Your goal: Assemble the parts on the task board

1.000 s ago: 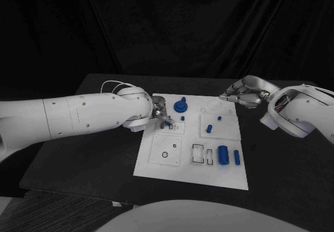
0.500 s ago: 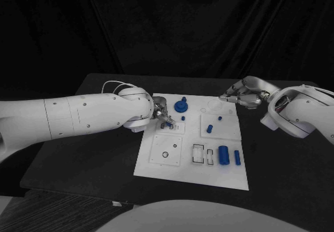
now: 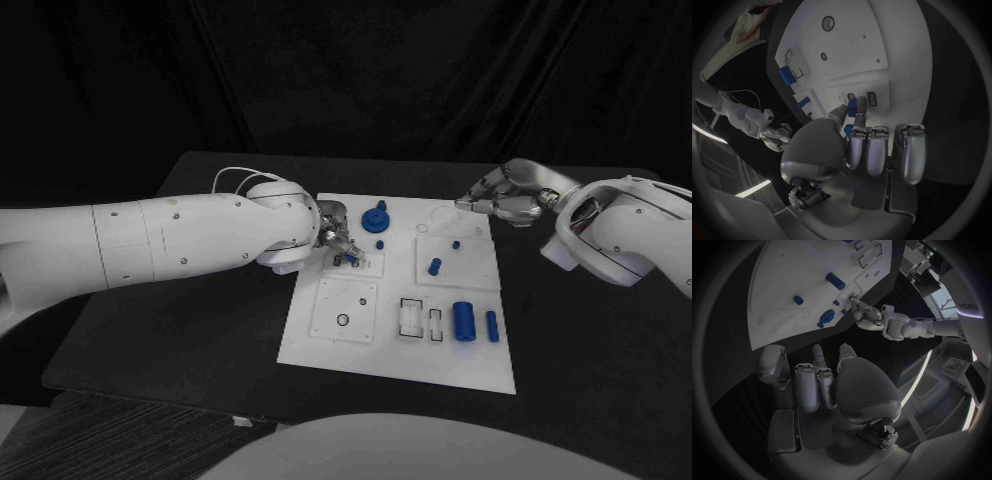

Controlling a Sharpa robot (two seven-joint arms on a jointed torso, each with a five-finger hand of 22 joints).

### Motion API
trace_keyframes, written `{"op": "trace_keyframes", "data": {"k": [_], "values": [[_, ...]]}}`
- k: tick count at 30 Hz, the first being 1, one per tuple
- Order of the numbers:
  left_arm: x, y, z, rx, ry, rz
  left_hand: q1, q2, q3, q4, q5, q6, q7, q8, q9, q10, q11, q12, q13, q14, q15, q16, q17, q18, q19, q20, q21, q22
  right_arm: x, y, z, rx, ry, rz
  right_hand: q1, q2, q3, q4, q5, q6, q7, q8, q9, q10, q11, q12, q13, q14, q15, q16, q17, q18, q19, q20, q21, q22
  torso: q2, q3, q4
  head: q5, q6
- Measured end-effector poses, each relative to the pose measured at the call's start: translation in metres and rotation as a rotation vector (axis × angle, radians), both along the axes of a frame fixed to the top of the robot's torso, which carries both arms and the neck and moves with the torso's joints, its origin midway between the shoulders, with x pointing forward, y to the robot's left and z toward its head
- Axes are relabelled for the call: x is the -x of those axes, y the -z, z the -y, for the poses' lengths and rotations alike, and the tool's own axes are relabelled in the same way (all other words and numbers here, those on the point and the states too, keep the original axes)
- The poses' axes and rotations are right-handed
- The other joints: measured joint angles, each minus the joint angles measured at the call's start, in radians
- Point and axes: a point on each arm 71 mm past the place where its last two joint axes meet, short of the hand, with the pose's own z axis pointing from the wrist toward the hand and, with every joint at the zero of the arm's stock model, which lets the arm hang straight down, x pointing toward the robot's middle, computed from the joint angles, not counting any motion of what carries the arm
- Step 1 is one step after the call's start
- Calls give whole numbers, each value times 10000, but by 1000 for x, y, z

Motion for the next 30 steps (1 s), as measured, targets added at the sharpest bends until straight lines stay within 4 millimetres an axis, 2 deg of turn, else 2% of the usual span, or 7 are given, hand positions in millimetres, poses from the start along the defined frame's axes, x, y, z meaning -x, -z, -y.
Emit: {"op": "trace_keyframes", "data": {"k": [4, 6, 10, 12, 29, 30], "values": [[1, 0, 0, 11, 17, -6, 0, 0, 0, 0, 0, 0, 0, 0, 0, 0, 0, 0, 0, 0, 0, 0, 0, 0, 0, 0, 0, 0, 0, 0, 0, 16, 8, -25, 0, 0, 0, 0, 1, -1, 1, 0, -3, 0, 0, -1, 0, 0, 0, 0, 0, 1, -1, 0, -124, 0, 0, -1, 0, 12, 0], [1, 0, 0, 16, 31, -10, 0, 0, 0, 0, 0, 0, 0, 0, 0, 0, 0, 0, 0, 0, 0, 0, 0, 0, 0, 0, 0, 0, 0, 0, 0, 24, 12, -37, 1, 0, 0, 0, 229, -2, 1, 0, -3, 0, 0, -75, 15, 0, 0, -1, 0, 0, -31, -30, -194, 0, 0, -1, 0, 23, 0], [2, 0, 1, 24, 52, -16, 0, 0, 0, 0, 0, 0, 0, 0, 0, 0, 0, 0, 0, 0, 0, 0, 0, 0, 0, 0, 0, 0, 0, 1, 0, 40, 19, -62, 57, 51, 0, 0, 229, -33, 32, 0, -4, 0, 0, -75, 31, 0, 0, -115, 0, 1, -32, -31, -194, 0, 0, -1, 0, 33, 0], [2, 0, 1, 29, 66, -21, 0, 0, 0, 0, 1, 0, 0, 0, 0, 0, 0, 0, 0, 0, 0, 0, 0, 0, 0, 0, 0, 0, 0, 1, 0, 47, 23, -73, 195, -39, 0, 0, 229, -33, 32, 0, -4, 0, 0, -77, 112, 0, 1, -115, 0, 1, -32, -31, -194, 0, 0, -1, 0, 35, 1], [3, 0, 2, 33, 89, -29, -1, -1, 56, 56, 3, -1, 1, 0, 3, 0, 0, 0, 0, 0, 0, 0, 0, 0, 0, 0, -2, 0, 0, 1, 1, 96, 61, -145, 195, -39, 0, 0, 230, -35, 32, 0, -10, 0, 0, -79, 112, 0, 0, -116, 0, 2, -35, -31, -259, 0, -1, -1, -1, 44, 1], [2, 1, 2, 31, 88, -30, -118, -118, 141, 140, 27, -1, 1, 0, 13, 0, 0, 0, 0, 0, 0, 0, 0, 0, 0, 0, -2, 0, 0, 1, 1, 97, 63, -148, 195, -39, 0, 0, 230, -34, 32, 0, -10, 0, 0, -80, 112, 0, 1, -116, 0, 1, -35, -31, -316, 0, -1, -1, -1, 44, 1]]}}
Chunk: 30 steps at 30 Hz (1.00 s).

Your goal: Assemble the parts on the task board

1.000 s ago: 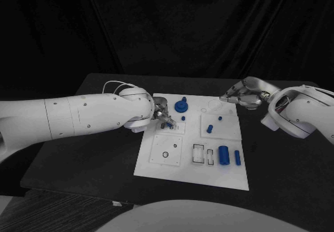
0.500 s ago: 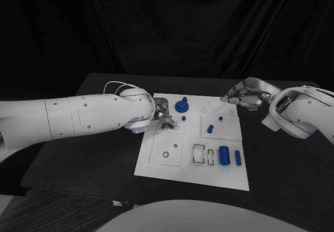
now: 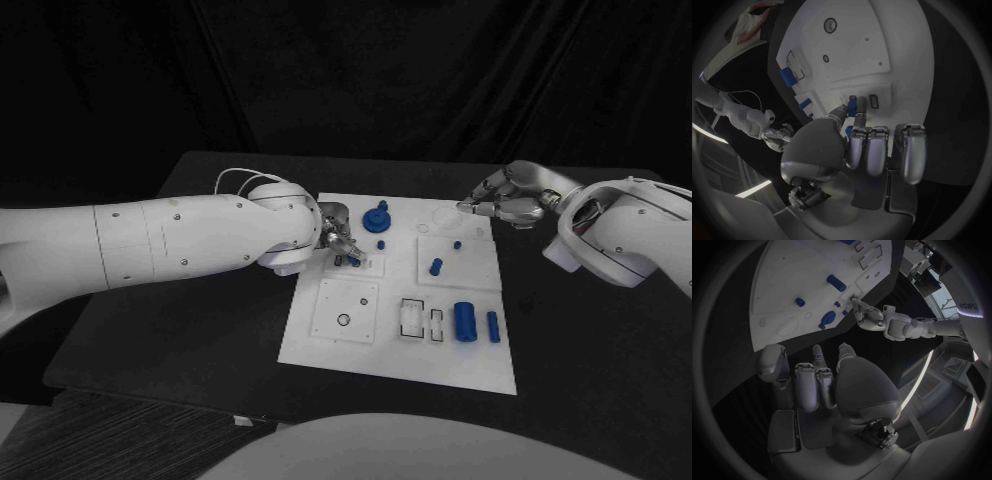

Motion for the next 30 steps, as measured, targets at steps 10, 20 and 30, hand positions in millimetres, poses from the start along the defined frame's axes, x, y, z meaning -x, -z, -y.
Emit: {"op": "trace_keyframes", "data": {"k": [10, 20, 30], "values": [[-1, 2, 0, -41, 4, -67, -434, -46, 297, 422, -596, -4, 2, 1, 123, 0, 3, 0, 0, 0, 1, 0, 0, 0, 0, 2, -116, 0, 0, 1, 0, 23, 15, -48, 0, 0, 0, 0, 0, -1, 0, 0, -2, 0, 0, -27, 6, 0, 0, -1, 0, 2, -89, 19, 0, 0, -1, -7, 0, 27, 0], [0, 4, -1, -85, 41, -156, -566, -65, 102, 635, -826, -2, 0, 77, 370, 1, 5, 0, 0, 1, 3, 0, 0, 0, -1, 4, -116, 0, 0, 2, 1, 44, 26, -88, 0, 0, 0, 0, 0, -1, -1, 0, -2, 0, 0, -28, 6, 0, 0, -108, 0, 3, -86, 16, -107, 0, -6, -11, 2, 38, 0], [0, 5, -1, -109, 70, -199, -697, -196, -49, 785, -829, -1, 1, 79, 546, 57, 58, 0, 0, 1, 3, 0, 0, 1, -1, 4, -117, 0, 0, 2, 1, 71, 44, -131, 1, 0, 0, 0, 1, -1, 0, 0, -4, 0, 0, -29, 6, 0, 0, -108, 0, 3, -88, 16, -148, 0, -7, -11, 1, 47, 0]]}}
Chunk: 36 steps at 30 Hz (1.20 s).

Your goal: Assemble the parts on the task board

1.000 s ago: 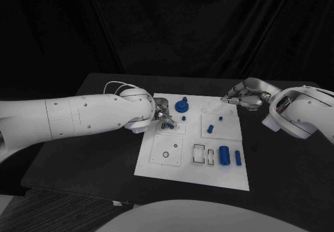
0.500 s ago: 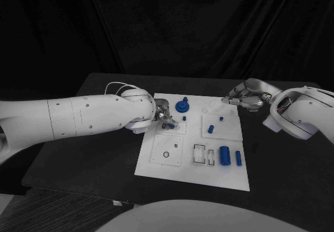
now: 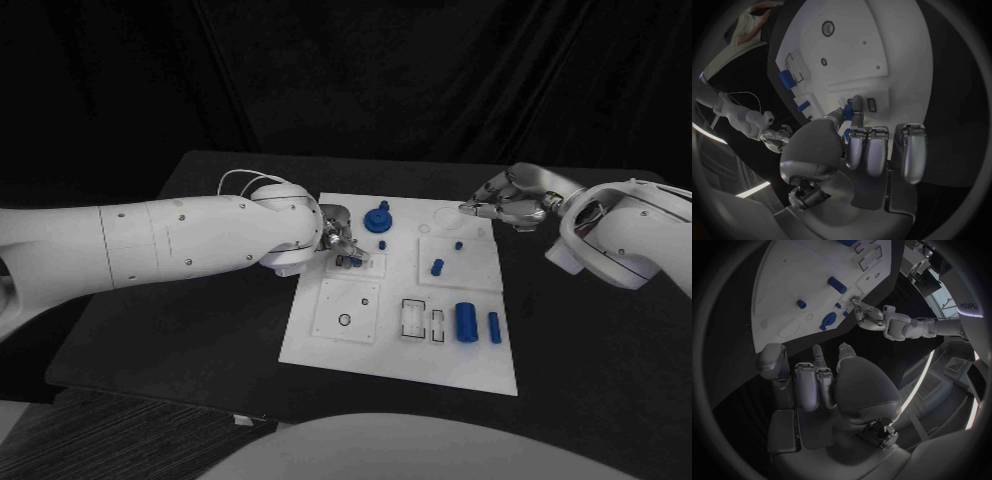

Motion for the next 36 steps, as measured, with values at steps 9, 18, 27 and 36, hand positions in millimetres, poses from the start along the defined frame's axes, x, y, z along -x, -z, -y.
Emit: {"op": "trace_keyframes", "data": {"k": [9, 18, 27, 36], "values": [[0, 0, 0, -2, 14, -9, 1, -1, 0, 0, -115, 0, 0, 1, 57, -20, -17, 0, 0, 1, 1, 0, 0, 0, 0, 1, -113, 0, 0, 1, 0, 26, 14, -43, 1, 0, -1, 0, 1, 0, 0, 0, -2, 0, 0, -1, 0, 0, 0, -1, 0, 1, -34, -33, -9, 0, 5, 0, -2, 11, 0], [0, 1, 0, 17, 39, -22, 115, -13, -1, -3, 791, -3, 1, 194, 205, -16, -13, 0, 0, 51, 52, 0, 0, -1, -1, 3, -114, 0, 0, 1, 0, 47, 15, -85, 1, 0, -1, -1, 226, -1, 0, 0, -3, 0, 0, -2, 0, 0, 0, -21, 0, 1, -35, -32, -123, 0, 7, 0, -2, 19, 0], [1, 2, 0, 83, 99, -18, 559, -106, -84, -305, 1927, -41, 37, 448, 374, -24, -23, 0, 0, 50, 51, 0, 0, 0, -1, 2, -114, 0, 0, 2, 0, 68, 21, -124, 1, 0, -1, -1, 230, -1, 0, 0, -3, 0, 0, -3, 0, 0, 0, -122, 0, 1, -35, -33, -124, 0, 6, 0, -2, 20, 0], [3, 2, 0, 187, 129, 25, 717, -133, -82, -308, 2269, -43, 37, 526, 407, -56, -55, 0, 0, 50, 48, 0, 0, 0, 0, -1, -114, 0, 0, 2, 1, 89, 34, -158, 1, 0, -1, -1, 230, -1, 0, 0, -4, 0, 0, -4, 0, 0, 0, -123, 0, 2, -36, -32, -200, 0, 7, 0, -2, 32, 0]]}}
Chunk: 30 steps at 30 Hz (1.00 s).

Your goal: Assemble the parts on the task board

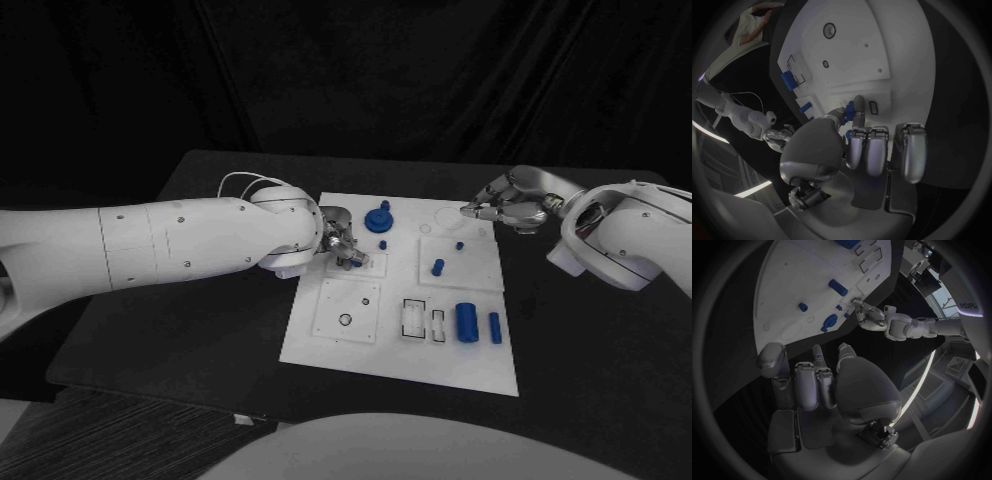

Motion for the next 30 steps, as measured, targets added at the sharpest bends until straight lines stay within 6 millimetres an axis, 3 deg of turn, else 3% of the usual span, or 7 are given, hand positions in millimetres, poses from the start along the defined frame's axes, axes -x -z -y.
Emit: {"op": "trace_keyframes", "data": {"k": [7, 12, 19, 23, 24, 28, 30], "values": [[0, 0, 0, 12, -3, 11, -1, -1, 1, 0, -11, 0, 0, 14, 58, 0, 0, 0, 0, 0, 0, 0, 0, 0, 0, 0, 0, 0, 0, 0, 0, 14, 5, -24, 0, 0, 0, 0, 1, 0, 0, 0, -1, 0, 0, 0, 0, 0, 0, 0, 0, 0, -1, 0, 0, 0, 0, 0, 1, -5, 0], [-1, 0, 0, -3, -2, 3, -2, 0, 2, 2, -414, 0, 1, 15, 125, 0, 0, 0, 0, -1, -1, 0, 0, 0, 0, -1, -1, 0, 0, 1, 0, 29, 12, -43, 0, 0, 0, 0, 1, -51, -51, 0, -2, 0, 0, -1, 0, 0, 0, 0, 0, 0, -1, 0, 0, 0, 1, 0, 1, -13, 0], [-2, 1, 1, -41, 14, -19, -98, 72, 141, 146, -1765, -36, 35, 57, 170, 0, 1, 0, 0, 0, 0, 0, 0, 0, 0, 0, -2, 0, 0, 1, 0, 46, 20, -67, 0, 0, 0, 0, 1, -50, -51, 0, -2, 0, 0, -1, 0, 0, 0, 0, 0, 0, -85, 15, -1, 0, 1, 1, 1, -5, 0], [-3, 1, 2, -77, 32, -49, -311, 93, 219, 230, -2269, -39, 34, 87, 249, 1, 4, 0, 0, 1, 2, 0, 0, 0, 0, 1, -116, 0, 0, 1, 0, 54, 23, -80, 0, 0, 0, 0, 1, -52, -50, 0, -3, 0, 0, -1, 0, 0, 0, 0, 0, 0, -85, 15, -1, 0, 1, 2, 0, -1, 0], [-3, 1, 2, -84, 35, -54, -486, 18, 106, 504, -2460, -49, 20, 92, 259, 32, 33, 0, 0, 1, 2, 0, 0, 0, 0, 2, -117, 0, 0, 1, 0, 56, 24, -83, 0, 0, 0, 0, 1, -50, -51, 0, -3, 0, 0, -1, 0, 0, 0, 0, 0, 0, -85, 15, -1, 0, 0, 4, -2, 0, 0], [-3, 1, 2, -117, 40, -82, -678, 66, -71, 683, -2952, -54, 20, 92, 344, 39, 42, 0, 0, 1, 3, 0, 0, 0, 0, 3, -117, 0, 0, 1, 1, 63, 32, -94, 0, 0, -1, 0, 1, -51, -50, 0, -3, 0, 0, -1, 0, 0, 0, 0, 0, 1, -85, 15, -1, 0, 0, 8, -6, 1, 0], [-3, 1, 2, -129, 36, -90, -769, 83, -188, 801, -2999, -55, 19, 92, 345, 41, 43, 0, 0, 1, 4, 0, 0, 0, 0, 4, -117, 0, 0, 1, 1, 66, 34, -98, 0, 0, -1, 0, 1, -52, -50, 0, -3, 0, 0, -1, 0, 0, 0, 0, 0, 0, -85, 15, -1, 0, 0, 8, -6, 2, 0]]}}
